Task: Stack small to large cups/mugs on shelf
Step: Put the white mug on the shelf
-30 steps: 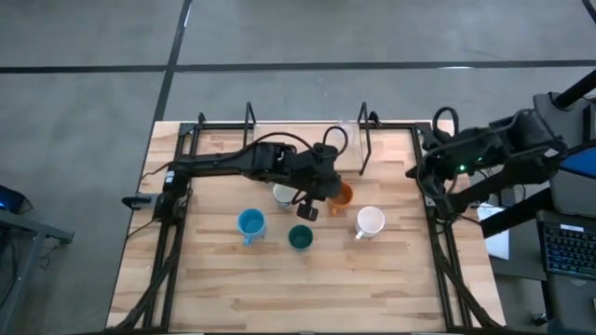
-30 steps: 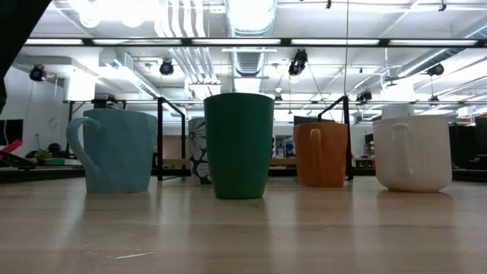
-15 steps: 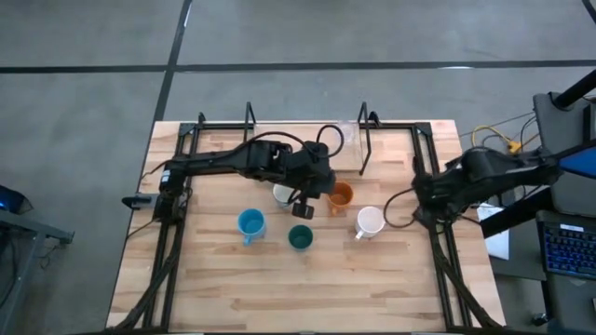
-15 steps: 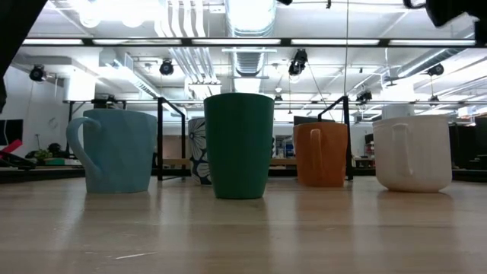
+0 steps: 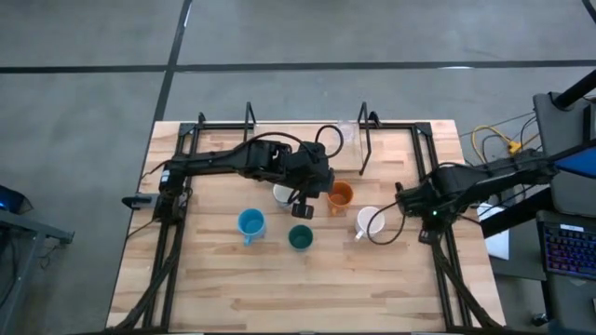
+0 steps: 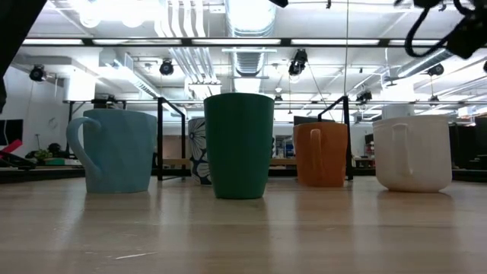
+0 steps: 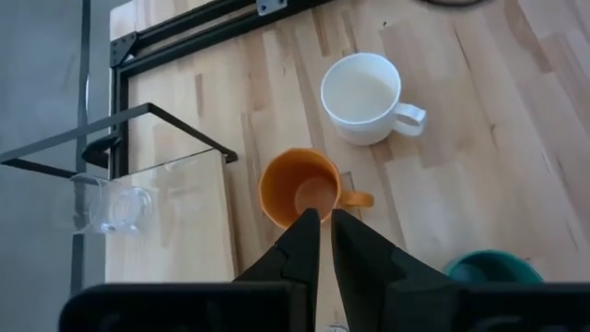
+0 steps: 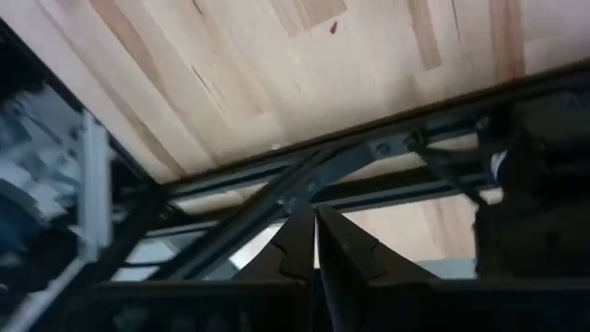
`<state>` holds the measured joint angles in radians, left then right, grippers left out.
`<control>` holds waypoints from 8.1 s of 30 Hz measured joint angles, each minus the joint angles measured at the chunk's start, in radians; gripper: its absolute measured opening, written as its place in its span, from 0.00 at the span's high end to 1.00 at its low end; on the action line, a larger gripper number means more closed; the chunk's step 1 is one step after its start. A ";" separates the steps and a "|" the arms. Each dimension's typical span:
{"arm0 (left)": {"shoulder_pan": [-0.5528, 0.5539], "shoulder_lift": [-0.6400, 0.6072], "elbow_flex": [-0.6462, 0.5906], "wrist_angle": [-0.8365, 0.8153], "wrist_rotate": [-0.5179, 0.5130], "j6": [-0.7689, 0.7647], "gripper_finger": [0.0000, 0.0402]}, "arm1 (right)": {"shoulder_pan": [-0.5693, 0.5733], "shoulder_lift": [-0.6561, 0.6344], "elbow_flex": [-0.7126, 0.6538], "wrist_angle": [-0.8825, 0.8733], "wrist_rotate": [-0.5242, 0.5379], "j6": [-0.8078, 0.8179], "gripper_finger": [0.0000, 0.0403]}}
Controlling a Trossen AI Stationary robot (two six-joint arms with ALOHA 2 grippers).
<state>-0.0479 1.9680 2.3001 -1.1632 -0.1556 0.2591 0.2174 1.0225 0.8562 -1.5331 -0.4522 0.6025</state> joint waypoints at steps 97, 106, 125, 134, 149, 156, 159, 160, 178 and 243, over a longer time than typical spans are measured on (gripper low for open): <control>0.009 -0.020 -0.149 -0.111 0.161 0.351 0.58 | -0.002 0.210 0.640 0.696 0.877 -0.698 0.98; 0.008 -0.006 -0.275 -0.076 0.284 0.744 0.48 | -0.002 0.177 0.804 0.586 0.875 -0.618 0.98; -0.026 -0.007 -0.416 0.291 0.235 0.953 0.66 | 0.062 0.271 0.835 0.587 0.782 -0.558 0.98; -0.033 -0.007 -0.474 0.289 0.282 0.951 0.72 | 0.062 0.269 0.901 0.596 0.782 -0.554 0.98; -0.033 0.012 -0.466 0.342 0.308 0.924 0.99 | 0.088 0.308 0.904 0.601 0.763 -0.523 0.98; -0.033 0.019 -0.457 0.334 0.338 0.887 1.00 | 0.091 0.297 0.904 0.621 0.766 -0.523 0.98; -0.033 0.030 -0.454 0.313 0.338 0.879 1.00 | 0.091 0.287 0.904 0.639 0.766 -0.523 0.98; -0.033 0.043 -0.453 0.321 0.338 0.892 1.00 | 0.090 0.284 0.905 0.641 0.766 -0.523 0.98; -0.030 0.166 -0.251 0.330 0.170 0.801 1.00 | 0.095 0.274 0.905 0.616 0.733 -0.490 0.98; 0.054 0.174 -0.186 0.047 0.403 -1.204 0.52 | 0.095 0.242 0.905 0.541 0.793 -0.544 0.98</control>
<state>0.0066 2.1422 2.1137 -1.1161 0.2474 -0.9453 0.3122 1.2642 1.7615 -0.9916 0.3406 0.0580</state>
